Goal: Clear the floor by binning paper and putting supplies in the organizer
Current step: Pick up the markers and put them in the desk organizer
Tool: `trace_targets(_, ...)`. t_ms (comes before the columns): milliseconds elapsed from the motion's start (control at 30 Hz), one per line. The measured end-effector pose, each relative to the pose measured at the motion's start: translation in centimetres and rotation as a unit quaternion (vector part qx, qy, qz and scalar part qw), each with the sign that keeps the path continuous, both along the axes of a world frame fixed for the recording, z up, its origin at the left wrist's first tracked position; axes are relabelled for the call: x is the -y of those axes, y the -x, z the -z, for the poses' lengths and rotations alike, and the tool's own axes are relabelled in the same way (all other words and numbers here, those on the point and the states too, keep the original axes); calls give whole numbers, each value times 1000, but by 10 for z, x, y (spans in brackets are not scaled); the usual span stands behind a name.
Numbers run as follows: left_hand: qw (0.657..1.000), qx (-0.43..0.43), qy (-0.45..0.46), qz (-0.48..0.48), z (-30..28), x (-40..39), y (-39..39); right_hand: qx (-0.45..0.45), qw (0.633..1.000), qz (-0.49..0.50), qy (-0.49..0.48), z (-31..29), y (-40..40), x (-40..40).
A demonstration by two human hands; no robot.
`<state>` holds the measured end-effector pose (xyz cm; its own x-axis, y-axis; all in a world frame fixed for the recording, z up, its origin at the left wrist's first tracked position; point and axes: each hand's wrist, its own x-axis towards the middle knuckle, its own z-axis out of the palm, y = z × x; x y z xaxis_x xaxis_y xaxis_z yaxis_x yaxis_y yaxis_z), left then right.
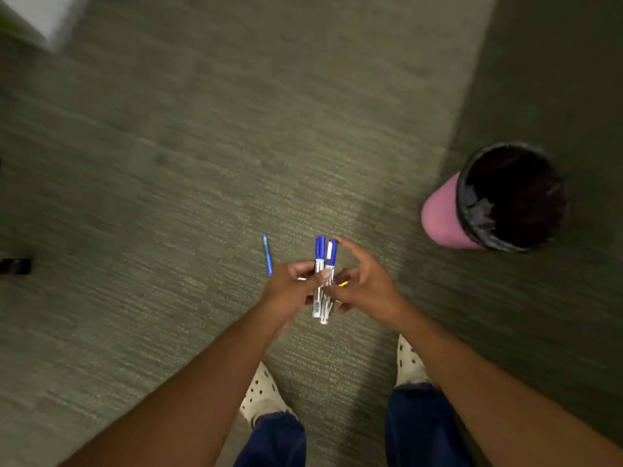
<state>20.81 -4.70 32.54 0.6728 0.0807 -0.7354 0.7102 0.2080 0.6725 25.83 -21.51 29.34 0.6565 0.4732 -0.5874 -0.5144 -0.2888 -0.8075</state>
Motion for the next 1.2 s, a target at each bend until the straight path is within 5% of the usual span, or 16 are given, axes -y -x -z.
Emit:
trace_targets(233,982,85,-3,168,-205,97,-103,138,988,66,30,-231,-65,116)
trace_targets(633,904,269,-5,332,-404,336,-201,309,923,197,118,-454,-97,351)
trace_targets(1033,866,344,-14,362,-497,595,-213,368,845,331,203,-527,-85,587)
trace_targets(1200,873,373,-76,303,-494,638,-223,387,743,485,251,-515,-80,644)
